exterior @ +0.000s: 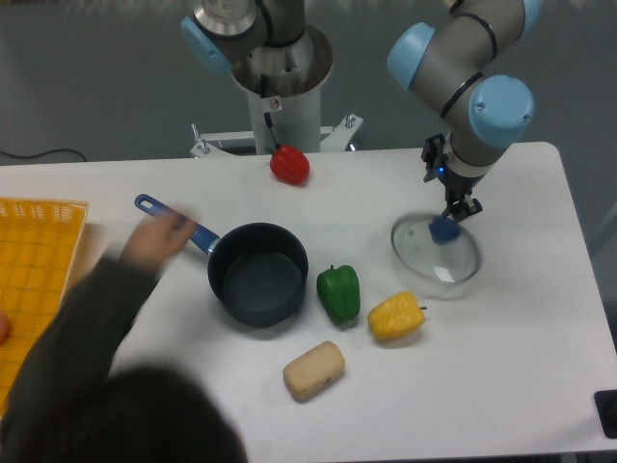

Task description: Place the lid on the table

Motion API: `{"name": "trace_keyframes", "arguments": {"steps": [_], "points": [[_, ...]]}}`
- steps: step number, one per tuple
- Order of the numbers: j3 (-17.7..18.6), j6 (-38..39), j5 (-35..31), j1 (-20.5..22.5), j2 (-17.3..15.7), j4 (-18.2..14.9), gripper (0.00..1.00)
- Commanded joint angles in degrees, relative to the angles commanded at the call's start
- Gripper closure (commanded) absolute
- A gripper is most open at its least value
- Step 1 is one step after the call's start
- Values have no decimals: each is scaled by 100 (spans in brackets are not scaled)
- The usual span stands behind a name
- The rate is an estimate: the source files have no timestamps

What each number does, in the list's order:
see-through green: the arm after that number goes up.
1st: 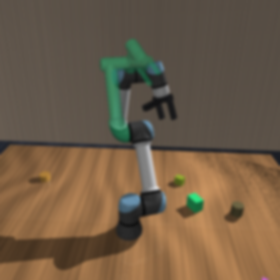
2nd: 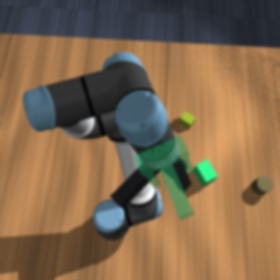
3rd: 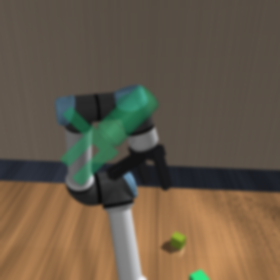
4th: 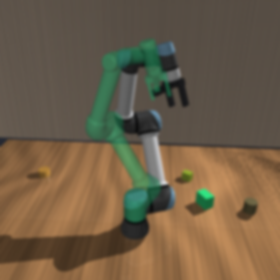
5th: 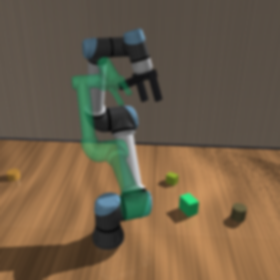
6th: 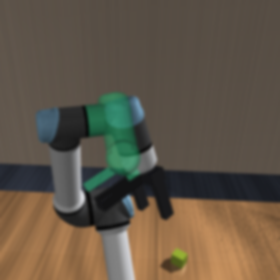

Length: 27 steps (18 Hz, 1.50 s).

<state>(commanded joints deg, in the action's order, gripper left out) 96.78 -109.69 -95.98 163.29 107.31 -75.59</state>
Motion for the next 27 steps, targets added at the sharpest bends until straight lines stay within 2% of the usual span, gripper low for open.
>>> {"name": "trace_keyframes", "arguments": {"steps": [4, 8, 25, 27], "points": [[-343, -35, 18, 106, 299, 0, 17], [-361, 9, 70, 71, 475, 465, 17], [-467, 18, 70, 80, 669, 598, 17], [-458, 27, 70, 71, 677, 598, 12]]}}
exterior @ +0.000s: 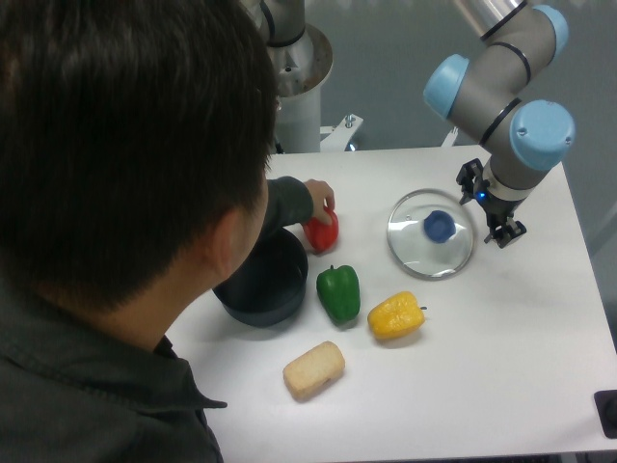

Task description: Place the lid on the table

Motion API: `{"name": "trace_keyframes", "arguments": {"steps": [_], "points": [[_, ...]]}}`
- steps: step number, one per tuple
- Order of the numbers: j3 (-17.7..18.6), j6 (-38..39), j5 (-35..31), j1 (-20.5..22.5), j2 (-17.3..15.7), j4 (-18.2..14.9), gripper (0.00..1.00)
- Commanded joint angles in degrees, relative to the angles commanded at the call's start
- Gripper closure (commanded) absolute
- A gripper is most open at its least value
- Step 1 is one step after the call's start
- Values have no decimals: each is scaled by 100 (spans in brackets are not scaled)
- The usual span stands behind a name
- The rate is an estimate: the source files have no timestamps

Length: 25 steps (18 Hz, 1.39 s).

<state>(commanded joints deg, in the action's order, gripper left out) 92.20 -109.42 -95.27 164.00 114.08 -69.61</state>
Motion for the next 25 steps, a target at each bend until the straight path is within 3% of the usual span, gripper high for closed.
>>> {"name": "trace_keyframes", "arguments": {"steps": [7, 25], "points": [[0, 97, 18, -9, 26, 0, 1], [-53, 413, 229, 0, -35, 0, 0]]}}
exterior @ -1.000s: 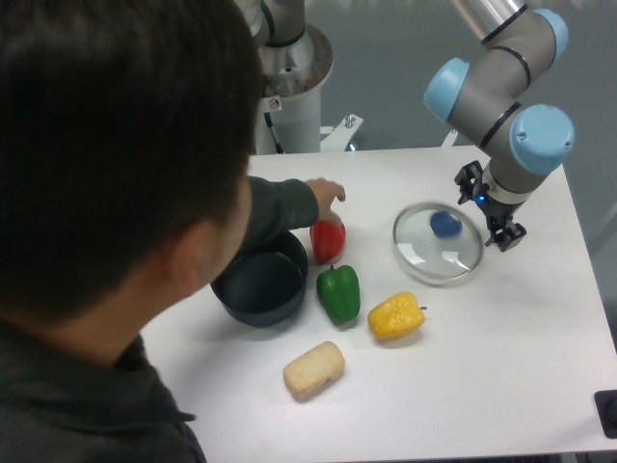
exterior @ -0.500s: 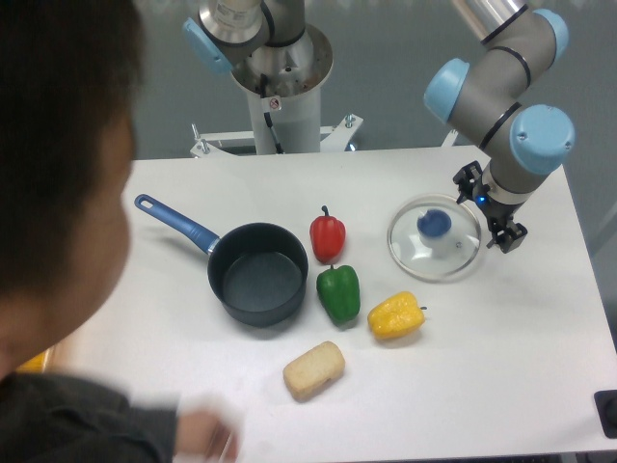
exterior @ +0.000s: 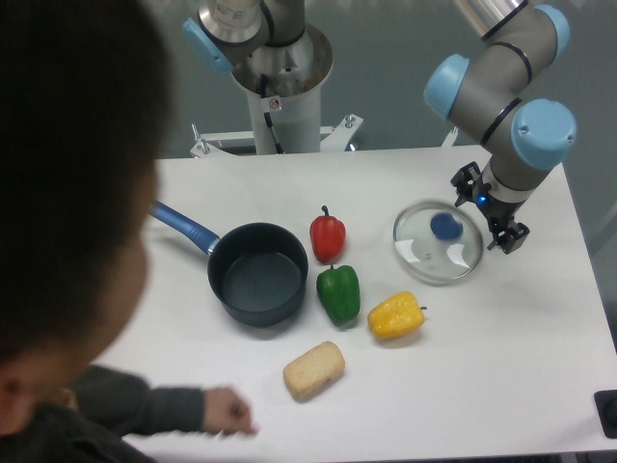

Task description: Place the lid on the table

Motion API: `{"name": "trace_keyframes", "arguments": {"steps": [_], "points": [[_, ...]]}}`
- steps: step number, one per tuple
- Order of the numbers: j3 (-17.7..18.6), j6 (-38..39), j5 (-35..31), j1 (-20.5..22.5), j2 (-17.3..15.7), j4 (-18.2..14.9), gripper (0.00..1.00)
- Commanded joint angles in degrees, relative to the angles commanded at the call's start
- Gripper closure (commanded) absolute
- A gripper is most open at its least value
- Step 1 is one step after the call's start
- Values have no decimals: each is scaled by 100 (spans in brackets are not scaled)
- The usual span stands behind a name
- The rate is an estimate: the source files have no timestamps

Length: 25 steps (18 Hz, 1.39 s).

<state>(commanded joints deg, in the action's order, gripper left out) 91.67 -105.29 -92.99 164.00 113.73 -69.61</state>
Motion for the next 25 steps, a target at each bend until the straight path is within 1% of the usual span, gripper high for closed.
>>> {"name": "trace_keyframes", "arguments": {"steps": [4, 6, 7, 8, 9, 10, 11, 12, 16, 19, 22, 25], "points": [[149, 17, -26, -9, -79, 0, 0], [350, -52, -44, 61, -105, 17, 0], [578, -9, -61, 79, -149, 18, 0], [876, -44, -53, 105, -367, 9, 0], [1253, 17, -53, 97, -560, 78, 0], [1474, -43, -44, 114, -623, 227, 0], [1607, 8, -61, 97, -650, 324, 0], [1687, 17, -27, 88, -676, 334, 0], [1688, 35, -53, -53, -694, 325, 0], [1530, 105, -79, -79, -703, 308, 0], [1319, 298, -79, -193, -729, 36, 0], [1170, 369, -79, -202, -747, -157, 0]]}}
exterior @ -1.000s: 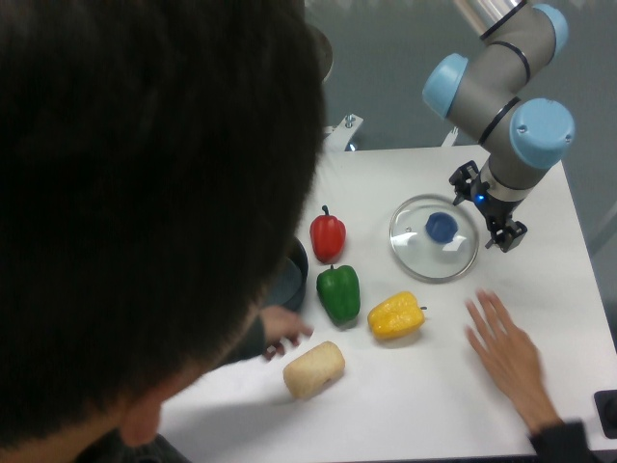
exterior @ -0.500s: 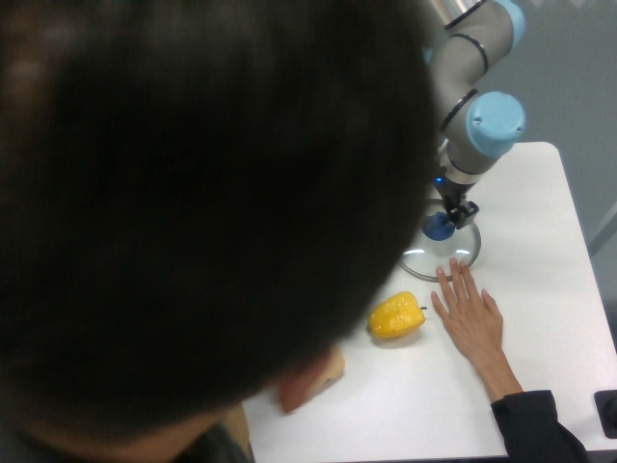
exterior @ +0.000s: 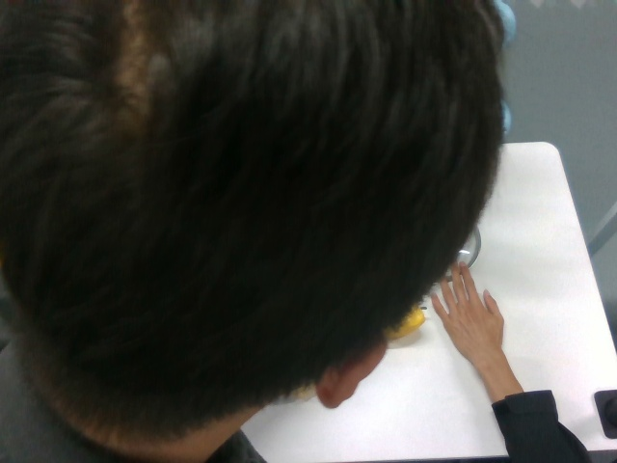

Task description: Place the lid on the table

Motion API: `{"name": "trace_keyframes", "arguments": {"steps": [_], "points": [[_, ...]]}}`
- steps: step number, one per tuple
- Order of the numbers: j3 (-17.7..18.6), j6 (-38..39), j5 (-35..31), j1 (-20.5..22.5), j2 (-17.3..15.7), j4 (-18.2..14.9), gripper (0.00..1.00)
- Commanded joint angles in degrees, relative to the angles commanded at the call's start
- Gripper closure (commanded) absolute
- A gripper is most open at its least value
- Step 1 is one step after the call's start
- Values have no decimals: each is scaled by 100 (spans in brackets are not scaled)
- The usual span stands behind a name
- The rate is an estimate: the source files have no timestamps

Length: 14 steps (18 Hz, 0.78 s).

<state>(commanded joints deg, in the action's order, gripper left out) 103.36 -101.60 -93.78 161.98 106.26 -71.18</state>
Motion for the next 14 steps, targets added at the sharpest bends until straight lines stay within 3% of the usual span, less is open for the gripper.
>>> {"name": "trace_keyframes", "arguments": {"steps": [3, 8, 14], "points": [[-141, 18, 0, -61, 0, -203, 0], [-255, 26, 26, -27, 9, -256, 0], [-826, 62, 0, 17, 44, -291, 0]]}}
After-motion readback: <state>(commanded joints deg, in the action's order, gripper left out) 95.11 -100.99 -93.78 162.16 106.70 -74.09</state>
